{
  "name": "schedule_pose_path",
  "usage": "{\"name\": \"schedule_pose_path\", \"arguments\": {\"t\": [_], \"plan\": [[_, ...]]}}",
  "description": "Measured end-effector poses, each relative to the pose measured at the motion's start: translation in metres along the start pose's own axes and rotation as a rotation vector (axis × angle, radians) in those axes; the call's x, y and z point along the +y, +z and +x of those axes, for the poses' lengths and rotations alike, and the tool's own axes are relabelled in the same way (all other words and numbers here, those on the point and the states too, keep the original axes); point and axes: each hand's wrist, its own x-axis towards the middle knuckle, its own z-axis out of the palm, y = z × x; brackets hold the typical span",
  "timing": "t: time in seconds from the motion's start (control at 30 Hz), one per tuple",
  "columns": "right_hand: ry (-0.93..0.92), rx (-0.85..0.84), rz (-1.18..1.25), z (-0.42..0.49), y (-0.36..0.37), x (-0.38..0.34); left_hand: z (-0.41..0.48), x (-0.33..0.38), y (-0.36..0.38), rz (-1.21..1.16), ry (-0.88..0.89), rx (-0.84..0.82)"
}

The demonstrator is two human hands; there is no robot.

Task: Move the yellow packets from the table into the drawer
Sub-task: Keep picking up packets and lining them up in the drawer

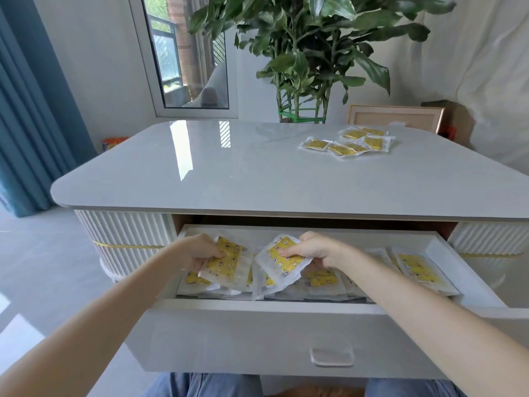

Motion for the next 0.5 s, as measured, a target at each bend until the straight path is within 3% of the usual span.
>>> {"name": "schedule_pose_path", "arguments": {"t": [0.27,0.5], "plan": [[0.048,0.01,-0.001,0.018,-0.005,0.006,0.035,-0.001,0.011,0.172,-0.07,0.08],[0.082,0.029,0.013,0.025,-0.011,0.015,0.029,-0.004,0.021,0.899,0.094,0.408]]}}
